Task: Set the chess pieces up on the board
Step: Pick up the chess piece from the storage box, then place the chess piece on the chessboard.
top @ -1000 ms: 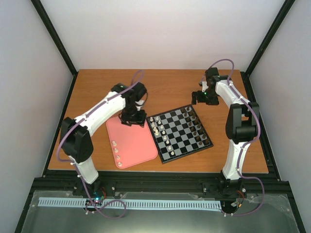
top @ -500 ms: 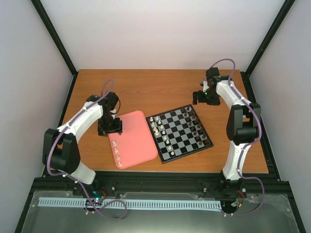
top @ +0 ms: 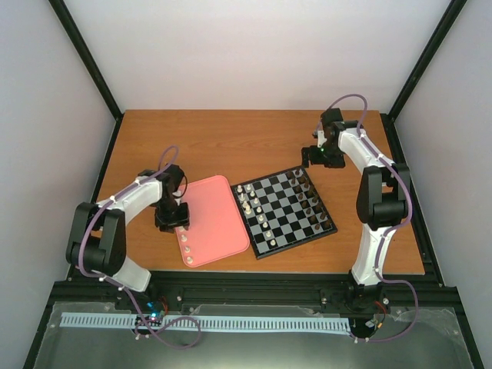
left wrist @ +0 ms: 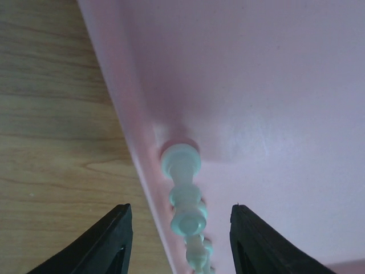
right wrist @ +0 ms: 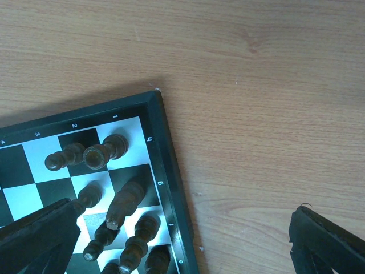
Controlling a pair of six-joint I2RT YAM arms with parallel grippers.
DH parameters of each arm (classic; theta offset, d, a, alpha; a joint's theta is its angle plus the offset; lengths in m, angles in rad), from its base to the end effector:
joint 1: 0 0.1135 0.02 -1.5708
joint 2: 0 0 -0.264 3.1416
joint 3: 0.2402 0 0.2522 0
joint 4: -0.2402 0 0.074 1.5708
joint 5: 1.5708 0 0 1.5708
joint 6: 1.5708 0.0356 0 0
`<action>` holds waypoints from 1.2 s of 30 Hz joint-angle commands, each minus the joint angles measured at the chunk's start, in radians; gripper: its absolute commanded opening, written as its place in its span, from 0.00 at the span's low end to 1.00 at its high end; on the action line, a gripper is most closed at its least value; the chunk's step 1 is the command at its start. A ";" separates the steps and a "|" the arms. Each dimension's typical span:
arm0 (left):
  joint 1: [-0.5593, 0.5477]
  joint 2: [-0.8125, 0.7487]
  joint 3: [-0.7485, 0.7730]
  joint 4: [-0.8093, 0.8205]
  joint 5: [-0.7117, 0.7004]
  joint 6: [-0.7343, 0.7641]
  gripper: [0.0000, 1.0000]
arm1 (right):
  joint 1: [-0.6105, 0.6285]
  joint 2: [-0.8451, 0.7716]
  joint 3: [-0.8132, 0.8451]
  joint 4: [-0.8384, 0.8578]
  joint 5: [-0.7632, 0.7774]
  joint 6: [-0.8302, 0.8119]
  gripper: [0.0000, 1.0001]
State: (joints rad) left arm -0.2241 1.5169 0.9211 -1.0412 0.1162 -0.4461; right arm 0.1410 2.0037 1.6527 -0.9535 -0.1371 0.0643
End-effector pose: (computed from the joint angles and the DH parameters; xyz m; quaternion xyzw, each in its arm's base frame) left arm 0.2282 -0.0562 0.1802 0.1124 -0.9914 0.0439 0.0503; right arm 0.4054 0.0625 0.2198 -0.0470 0.9877 0.0811 0.1248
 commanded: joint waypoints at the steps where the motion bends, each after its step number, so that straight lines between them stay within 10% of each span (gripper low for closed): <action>1: 0.006 0.029 -0.001 0.086 0.021 -0.010 0.48 | 0.008 0.017 0.009 -0.013 0.020 -0.005 1.00; 16: 0.006 0.085 0.053 0.063 0.023 0.012 0.01 | 0.009 0.025 0.011 -0.016 0.013 -0.007 1.00; 26: -0.019 0.044 0.244 -0.112 0.061 0.023 0.01 | 0.009 0.030 0.037 -0.020 -0.004 -0.008 1.00; 36: -0.356 0.115 0.472 -0.210 0.055 -0.065 0.01 | 0.009 0.024 0.000 0.005 -0.021 0.005 1.00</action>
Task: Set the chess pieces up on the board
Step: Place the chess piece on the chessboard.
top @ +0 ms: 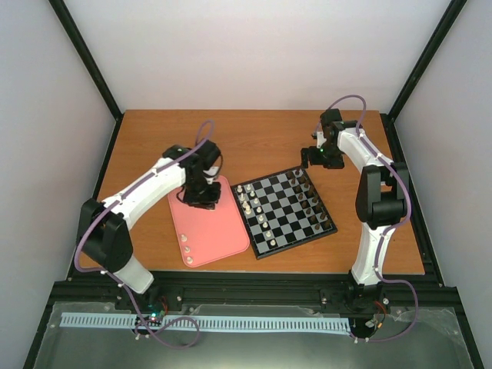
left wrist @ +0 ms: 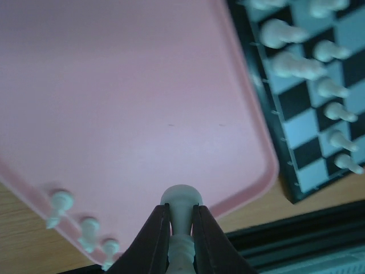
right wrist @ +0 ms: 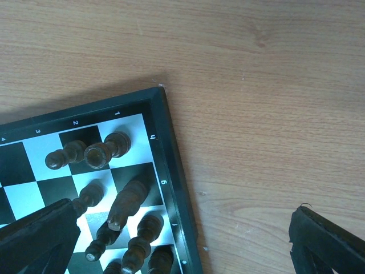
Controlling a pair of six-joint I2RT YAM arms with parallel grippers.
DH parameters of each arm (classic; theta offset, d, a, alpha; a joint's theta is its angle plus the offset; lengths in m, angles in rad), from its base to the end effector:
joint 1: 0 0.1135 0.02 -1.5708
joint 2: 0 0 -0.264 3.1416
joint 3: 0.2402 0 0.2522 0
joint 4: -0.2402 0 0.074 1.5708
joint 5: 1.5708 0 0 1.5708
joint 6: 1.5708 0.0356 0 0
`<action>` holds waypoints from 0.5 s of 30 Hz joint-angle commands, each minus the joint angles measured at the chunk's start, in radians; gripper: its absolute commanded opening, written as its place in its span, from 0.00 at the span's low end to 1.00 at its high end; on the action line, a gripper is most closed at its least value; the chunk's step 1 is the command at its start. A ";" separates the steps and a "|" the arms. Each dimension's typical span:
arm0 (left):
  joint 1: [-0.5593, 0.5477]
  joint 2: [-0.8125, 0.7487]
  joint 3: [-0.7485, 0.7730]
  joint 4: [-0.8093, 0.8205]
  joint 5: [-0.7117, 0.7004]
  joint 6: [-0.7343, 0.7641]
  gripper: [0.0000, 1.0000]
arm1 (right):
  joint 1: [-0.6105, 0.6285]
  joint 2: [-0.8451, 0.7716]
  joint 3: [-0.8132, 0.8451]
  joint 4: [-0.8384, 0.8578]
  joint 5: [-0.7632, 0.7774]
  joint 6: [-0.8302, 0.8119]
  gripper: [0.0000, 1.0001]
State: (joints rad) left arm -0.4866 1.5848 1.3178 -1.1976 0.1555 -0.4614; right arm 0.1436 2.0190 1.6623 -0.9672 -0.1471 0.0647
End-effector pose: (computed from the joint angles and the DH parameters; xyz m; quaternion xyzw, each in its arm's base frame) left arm 0.2514 -0.1393 0.2622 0.0167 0.9954 -0.0932 0.0117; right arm 0.4066 0.0641 0.2162 -0.0481 0.9886 0.0853 0.1146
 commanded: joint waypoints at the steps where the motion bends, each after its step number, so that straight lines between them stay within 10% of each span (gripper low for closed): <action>1: -0.121 0.071 0.091 -0.052 0.011 -0.053 0.01 | 0.007 0.009 -0.011 0.019 -0.010 0.004 1.00; 15: -0.314 0.378 0.382 -0.095 -0.038 0.004 0.01 | 0.007 -0.003 -0.005 0.016 -0.004 -0.017 1.00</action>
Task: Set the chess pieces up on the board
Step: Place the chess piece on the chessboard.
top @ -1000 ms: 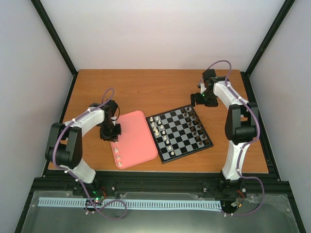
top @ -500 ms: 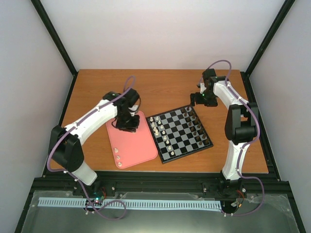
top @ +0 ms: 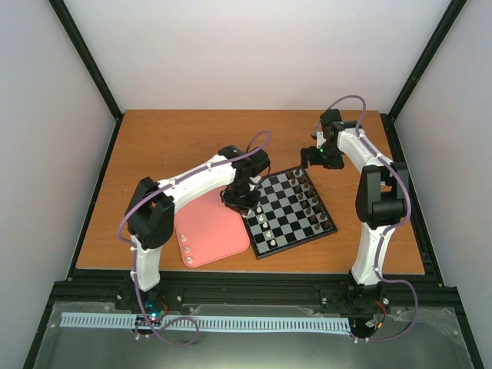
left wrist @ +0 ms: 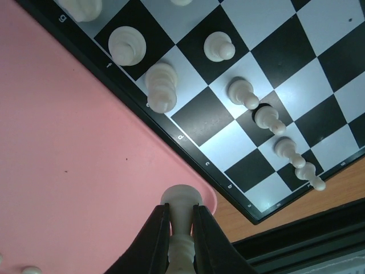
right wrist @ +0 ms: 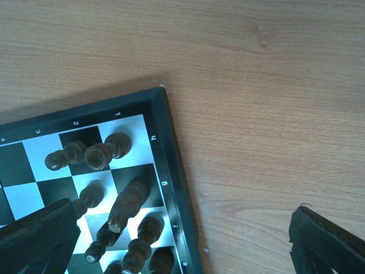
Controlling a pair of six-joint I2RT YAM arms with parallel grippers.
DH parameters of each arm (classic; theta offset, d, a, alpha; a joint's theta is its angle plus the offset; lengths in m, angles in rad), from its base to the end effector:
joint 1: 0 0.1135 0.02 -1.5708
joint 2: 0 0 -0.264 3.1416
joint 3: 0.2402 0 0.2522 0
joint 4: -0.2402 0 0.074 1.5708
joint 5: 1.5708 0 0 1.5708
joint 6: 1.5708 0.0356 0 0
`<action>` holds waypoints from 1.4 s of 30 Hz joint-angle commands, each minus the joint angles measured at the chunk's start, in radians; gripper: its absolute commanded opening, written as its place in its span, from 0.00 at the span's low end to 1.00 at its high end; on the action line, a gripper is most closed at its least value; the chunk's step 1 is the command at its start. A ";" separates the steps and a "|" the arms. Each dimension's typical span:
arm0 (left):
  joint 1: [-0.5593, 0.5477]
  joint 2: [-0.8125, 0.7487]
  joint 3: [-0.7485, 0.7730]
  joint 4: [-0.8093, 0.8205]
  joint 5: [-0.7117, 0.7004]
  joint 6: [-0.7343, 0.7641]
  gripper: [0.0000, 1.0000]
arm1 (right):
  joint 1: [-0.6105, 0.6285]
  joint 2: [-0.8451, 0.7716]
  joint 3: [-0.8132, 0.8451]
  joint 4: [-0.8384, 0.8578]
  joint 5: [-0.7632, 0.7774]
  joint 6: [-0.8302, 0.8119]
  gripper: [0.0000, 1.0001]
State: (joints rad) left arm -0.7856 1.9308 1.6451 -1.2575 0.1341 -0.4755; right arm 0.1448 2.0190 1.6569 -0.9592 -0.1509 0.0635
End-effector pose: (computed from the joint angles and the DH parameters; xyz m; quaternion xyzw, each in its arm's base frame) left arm 0.2568 -0.2636 0.2399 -0.1550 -0.9855 0.0622 0.0284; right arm 0.4066 0.0647 0.2149 -0.0496 0.9882 0.0873 0.1156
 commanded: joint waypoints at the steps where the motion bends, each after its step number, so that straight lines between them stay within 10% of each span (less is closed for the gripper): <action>1: -0.022 0.039 0.056 -0.035 -0.019 0.018 0.01 | 0.006 -0.004 0.000 0.010 0.004 -0.017 1.00; 42: -0.070 0.238 0.123 0.030 -0.047 0.015 0.04 | -0.001 -0.009 -0.031 0.042 -0.030 -0.020 1.00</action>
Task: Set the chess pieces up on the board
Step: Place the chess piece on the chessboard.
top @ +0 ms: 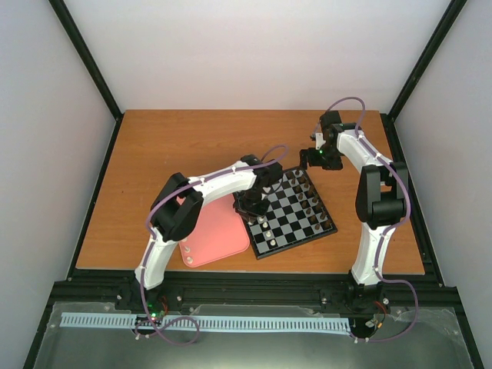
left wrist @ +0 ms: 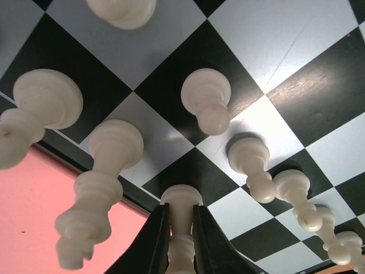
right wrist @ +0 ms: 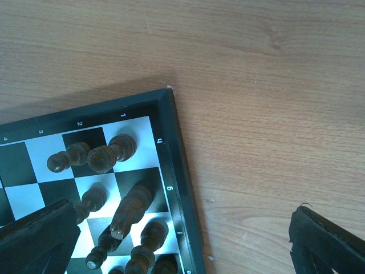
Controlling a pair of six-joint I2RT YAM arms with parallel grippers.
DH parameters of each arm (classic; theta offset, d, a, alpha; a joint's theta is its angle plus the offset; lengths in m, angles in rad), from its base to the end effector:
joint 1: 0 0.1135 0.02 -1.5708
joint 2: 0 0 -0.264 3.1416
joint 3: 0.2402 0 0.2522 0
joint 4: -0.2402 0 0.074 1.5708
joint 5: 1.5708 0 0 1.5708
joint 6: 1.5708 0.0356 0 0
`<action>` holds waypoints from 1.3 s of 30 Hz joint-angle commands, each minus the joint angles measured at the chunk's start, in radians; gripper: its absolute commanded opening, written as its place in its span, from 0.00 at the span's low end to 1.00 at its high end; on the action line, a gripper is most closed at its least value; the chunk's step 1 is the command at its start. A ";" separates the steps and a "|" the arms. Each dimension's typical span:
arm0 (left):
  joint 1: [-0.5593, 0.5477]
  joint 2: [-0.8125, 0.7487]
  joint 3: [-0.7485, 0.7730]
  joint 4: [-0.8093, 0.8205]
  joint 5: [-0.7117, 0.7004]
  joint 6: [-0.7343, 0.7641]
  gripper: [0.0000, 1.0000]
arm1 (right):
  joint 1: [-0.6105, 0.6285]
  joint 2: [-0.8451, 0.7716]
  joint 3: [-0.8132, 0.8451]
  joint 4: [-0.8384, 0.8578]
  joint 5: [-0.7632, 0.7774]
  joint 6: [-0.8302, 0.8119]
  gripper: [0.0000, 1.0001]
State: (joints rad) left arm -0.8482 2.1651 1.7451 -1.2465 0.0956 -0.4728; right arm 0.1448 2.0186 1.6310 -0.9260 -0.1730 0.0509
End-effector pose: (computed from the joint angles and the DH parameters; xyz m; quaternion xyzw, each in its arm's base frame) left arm 0.2656 -0.3064 0.1782 -0.1839 -0.9806 0.0084 0.0670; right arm 0.4063 0.0654 0.2089 -0.0574 0.9864 0.0977 0.1188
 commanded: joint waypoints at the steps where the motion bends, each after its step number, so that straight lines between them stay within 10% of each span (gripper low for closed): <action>1: -0.008 0.003 0.022 0.021 -0.009 0.013 0.04 | -0.001 -0.008 -0.003 0.007 -0.007 -0.008 1.00; 14: -0.008 0.016 0.016 0.036 -0.014 0.019 0.06 | -0.002 -0.001 -0.001 0.004 -0.008 -0.009 1.00; 39: -0.007 -0.220 -0.009 -0.092 0.009 0.030 0.42 | -0.001 0.005 0.016 -0.005 -0.017 -0.013 1.00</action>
State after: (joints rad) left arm -0.8482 2.0598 1.7355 -1.2705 0.0864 -0.4458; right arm 0.1444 2.0186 1.6310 -0.9272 -0.1806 0.0479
